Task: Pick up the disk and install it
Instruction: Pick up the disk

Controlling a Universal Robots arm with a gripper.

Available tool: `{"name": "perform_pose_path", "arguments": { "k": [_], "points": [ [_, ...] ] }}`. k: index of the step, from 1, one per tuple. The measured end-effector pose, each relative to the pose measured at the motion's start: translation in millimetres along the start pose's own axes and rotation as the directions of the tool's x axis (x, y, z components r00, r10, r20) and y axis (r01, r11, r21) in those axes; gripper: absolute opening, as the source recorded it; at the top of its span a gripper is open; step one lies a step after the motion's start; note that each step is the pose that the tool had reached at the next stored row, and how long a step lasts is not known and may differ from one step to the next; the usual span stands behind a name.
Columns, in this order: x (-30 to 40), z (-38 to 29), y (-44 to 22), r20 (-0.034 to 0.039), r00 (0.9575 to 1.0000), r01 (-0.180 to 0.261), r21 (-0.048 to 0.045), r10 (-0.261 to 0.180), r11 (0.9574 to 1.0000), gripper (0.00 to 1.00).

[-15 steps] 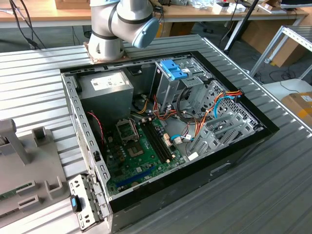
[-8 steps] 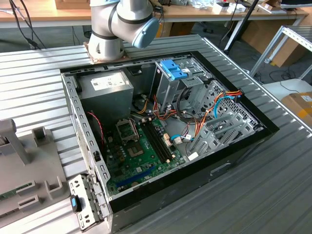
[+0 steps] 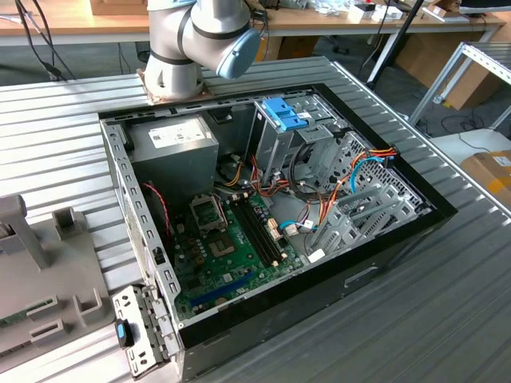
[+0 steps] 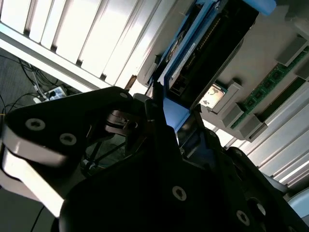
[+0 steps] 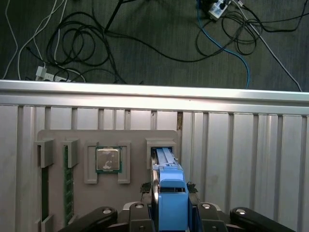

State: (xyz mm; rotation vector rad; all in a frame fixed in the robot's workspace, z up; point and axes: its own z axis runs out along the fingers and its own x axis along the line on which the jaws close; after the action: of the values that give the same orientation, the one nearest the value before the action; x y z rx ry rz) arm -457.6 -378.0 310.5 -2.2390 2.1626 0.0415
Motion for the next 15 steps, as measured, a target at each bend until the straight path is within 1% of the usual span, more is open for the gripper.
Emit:
{"name": "perform_pose_path", "arguments": {
  "k": [15],
  "points": [
    [-0.3, 0.0, 0.0, 0.0006, 1.0000, 0.000, 0.0002, 0.000, 1.0000, 0.37]
  ]
}}
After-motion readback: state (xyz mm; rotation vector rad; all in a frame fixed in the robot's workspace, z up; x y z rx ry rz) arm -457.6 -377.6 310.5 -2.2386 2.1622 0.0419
